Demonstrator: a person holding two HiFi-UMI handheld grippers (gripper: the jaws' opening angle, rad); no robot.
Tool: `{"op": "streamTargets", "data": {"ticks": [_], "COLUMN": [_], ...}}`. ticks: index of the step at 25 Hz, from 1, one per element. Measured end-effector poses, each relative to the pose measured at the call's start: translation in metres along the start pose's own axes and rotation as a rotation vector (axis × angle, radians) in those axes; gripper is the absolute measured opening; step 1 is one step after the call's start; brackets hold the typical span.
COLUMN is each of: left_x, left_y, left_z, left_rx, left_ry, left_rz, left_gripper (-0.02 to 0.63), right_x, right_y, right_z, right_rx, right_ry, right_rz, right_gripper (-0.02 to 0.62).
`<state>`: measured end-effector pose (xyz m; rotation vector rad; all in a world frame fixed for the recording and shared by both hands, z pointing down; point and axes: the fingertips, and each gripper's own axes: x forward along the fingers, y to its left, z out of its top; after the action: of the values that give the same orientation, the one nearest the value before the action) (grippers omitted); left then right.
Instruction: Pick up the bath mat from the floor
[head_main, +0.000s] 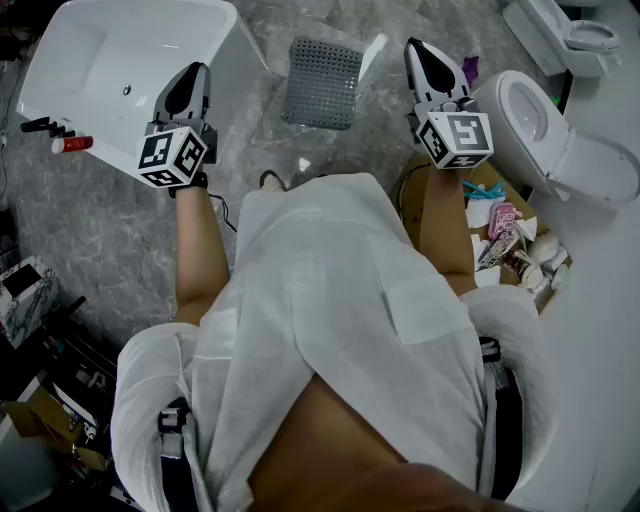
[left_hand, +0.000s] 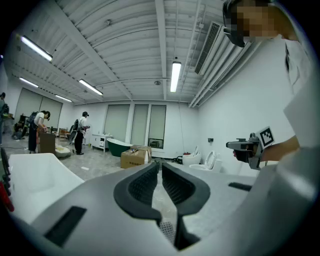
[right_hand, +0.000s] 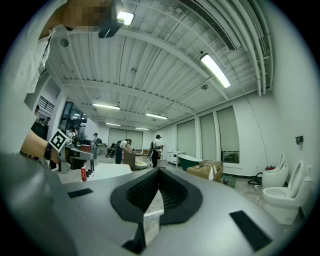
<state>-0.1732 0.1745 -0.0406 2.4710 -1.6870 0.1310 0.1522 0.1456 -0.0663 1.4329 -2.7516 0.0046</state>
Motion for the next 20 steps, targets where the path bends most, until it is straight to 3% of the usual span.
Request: {"op": "streamTargets", "data": {"ticks": [20], "left_x": [-0.003], "left_y": [-0.003], "left_z": [-0.011], "left_rx": [-0.017], "left_ry": [0.010], "left_rz": [0.012], "left_gripper": [0.038], "right_x": [0.001], "right_y": [-0.003], "right_z": [-0.017], "right_rx": [0.031], "right_ry": [0.007], "right_rz": [0.003], "right_gripper": [0.028]}}
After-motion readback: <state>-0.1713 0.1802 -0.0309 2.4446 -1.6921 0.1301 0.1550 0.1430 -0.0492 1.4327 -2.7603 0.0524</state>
